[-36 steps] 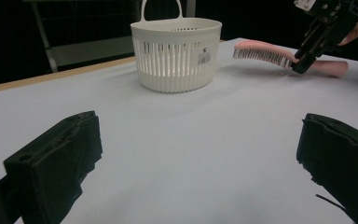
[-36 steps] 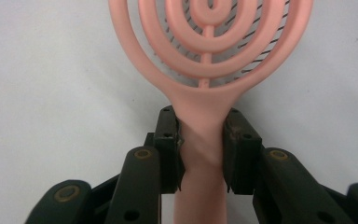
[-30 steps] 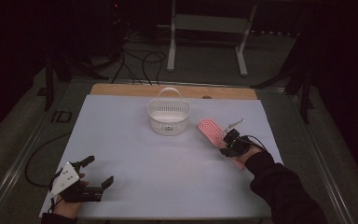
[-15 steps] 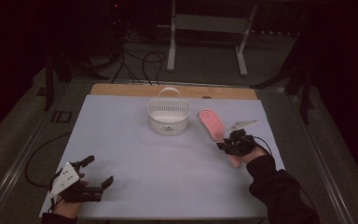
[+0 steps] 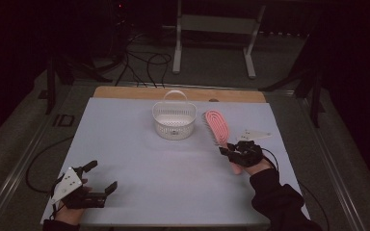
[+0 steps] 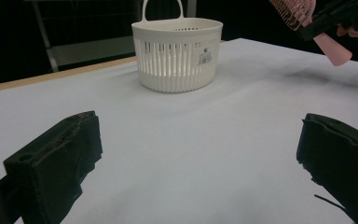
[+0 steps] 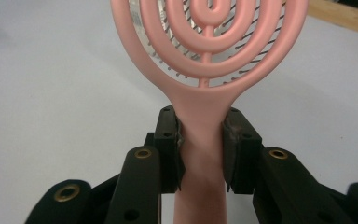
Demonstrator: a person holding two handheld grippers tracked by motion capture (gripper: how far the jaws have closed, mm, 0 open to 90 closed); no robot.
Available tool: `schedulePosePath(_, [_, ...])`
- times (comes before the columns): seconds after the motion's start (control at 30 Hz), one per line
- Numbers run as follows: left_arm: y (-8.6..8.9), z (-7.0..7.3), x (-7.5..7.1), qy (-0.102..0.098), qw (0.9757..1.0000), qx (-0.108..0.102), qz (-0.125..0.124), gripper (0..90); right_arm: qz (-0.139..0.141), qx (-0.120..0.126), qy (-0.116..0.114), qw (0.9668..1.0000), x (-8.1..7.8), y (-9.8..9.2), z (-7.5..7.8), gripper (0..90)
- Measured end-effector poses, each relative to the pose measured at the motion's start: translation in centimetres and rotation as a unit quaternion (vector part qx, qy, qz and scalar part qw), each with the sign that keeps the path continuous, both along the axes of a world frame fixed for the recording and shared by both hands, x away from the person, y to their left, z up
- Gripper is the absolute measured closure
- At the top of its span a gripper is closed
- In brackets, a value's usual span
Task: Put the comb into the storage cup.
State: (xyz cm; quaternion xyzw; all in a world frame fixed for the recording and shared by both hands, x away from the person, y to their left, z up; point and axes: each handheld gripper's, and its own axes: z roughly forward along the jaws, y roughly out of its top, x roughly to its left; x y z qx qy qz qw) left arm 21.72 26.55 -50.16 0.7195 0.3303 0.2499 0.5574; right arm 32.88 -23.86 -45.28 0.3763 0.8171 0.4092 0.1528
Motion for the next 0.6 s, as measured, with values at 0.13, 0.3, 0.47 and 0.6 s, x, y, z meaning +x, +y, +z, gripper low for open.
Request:
schedulePosePath(0.13, [0.0,0.0,0.0,0.001,1.0000,0.000,0.000,0.0,-0.008,0.016,-0.010,0.9998,-0.6,0.0,-0.3,70.6])
schedulePosePath(0.3, [-0.1,0.0,0.0,0.001,1.0000,0.000,-0.001,0.0,-0.013,0.042,-0.022,0.9988,-1.2,-0.3,-0.4,70.6])
schedulePosePath(0.47, [-0.2,0.0,0.0,0.001,1.0000,0.000,-0.003,0.0,-0.021,0.070,-0.043,0.9964,-2.0,-0.4,-0.5,70.5])
schedulePosePath(0.6, [-0.2,0.0,0.0,0.002,1.0000,-0.001,-0.002,0.0,-0.022,0.069,-0.060,0.9955,-2.4,-0.2,-0.4,70.5])
